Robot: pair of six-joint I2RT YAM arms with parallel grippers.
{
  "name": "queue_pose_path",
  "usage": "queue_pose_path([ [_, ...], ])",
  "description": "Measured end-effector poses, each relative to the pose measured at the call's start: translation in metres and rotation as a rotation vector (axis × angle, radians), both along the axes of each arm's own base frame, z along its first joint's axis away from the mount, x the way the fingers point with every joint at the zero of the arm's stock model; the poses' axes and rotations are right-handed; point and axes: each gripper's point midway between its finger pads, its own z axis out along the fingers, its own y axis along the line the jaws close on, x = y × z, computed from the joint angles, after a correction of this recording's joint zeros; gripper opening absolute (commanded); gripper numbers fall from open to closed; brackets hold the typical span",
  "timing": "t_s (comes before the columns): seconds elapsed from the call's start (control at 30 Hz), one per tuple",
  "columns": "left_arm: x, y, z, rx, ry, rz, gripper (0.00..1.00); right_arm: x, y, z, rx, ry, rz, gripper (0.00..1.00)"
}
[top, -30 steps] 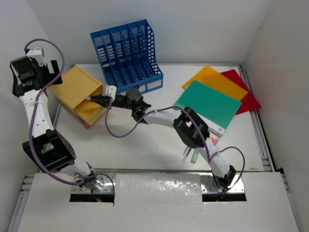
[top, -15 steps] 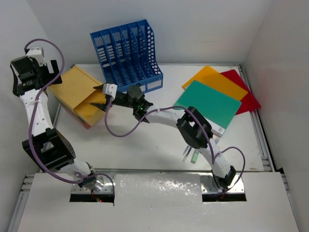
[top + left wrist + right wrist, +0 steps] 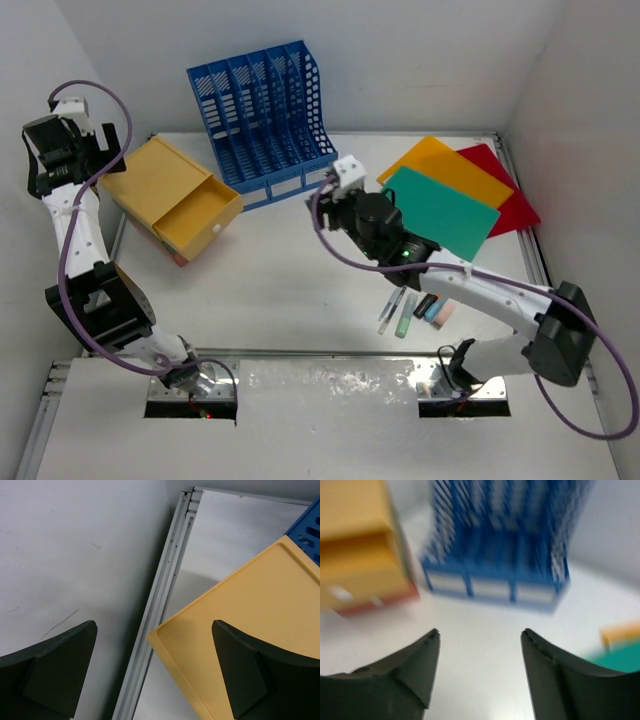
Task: Organize the desk
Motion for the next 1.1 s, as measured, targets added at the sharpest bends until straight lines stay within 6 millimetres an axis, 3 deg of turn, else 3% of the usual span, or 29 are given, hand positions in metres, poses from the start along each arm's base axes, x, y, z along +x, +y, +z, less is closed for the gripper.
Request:
queue_pose_path([
  [0.07, 0.000, 0.001, 0.002, 0.006, -0.005, 0.005, 1.00, 0.000, -0.043, -0.049, -0.039, 0.149, -0.110, 0.51],
  [0.13, 0.001, 0.002, 0.004, 0.009, -0.010, 0.007, 1.00, -0.004, -0.087, -0.117, -0.096, 0.326, -0.199, 0.37],
  [0.23, 0.002, 0.003, 0.014, 0.019, -0.029, 0.007, 1.00, -0.029, -0.171, -0.219, -0.194, 0.612, -0.410, 0.52],
  [0.33, 0.004, 0.003, 0.032, 0.034, -0.063, 0.005, 1.00, -0.067, -0.209, -0.263, -0.261, 0.759, -0.506, 0.52],
  [0.63, -0.002, -0.013, 0.067, 0.045, -0.144, -0.048, 1.00, -0.085, -0.218, -0.276, -0.208, 0.830, -0.584, 0.19],
  [0.83, -0.007, -0.020, 0.074, 0.042, -0.164, -0.062, 1.00, -0.096, -0.224, -0.285, -0.187, 0.861, -0.604, 0.26],
  [1.1, -0.007, -0.021, 0.061, 0.025, -0.139, -0.065, 0.99, -0.102, -0.219, -0.302, -0.188, 0.913, -0.589, 0.22],
])
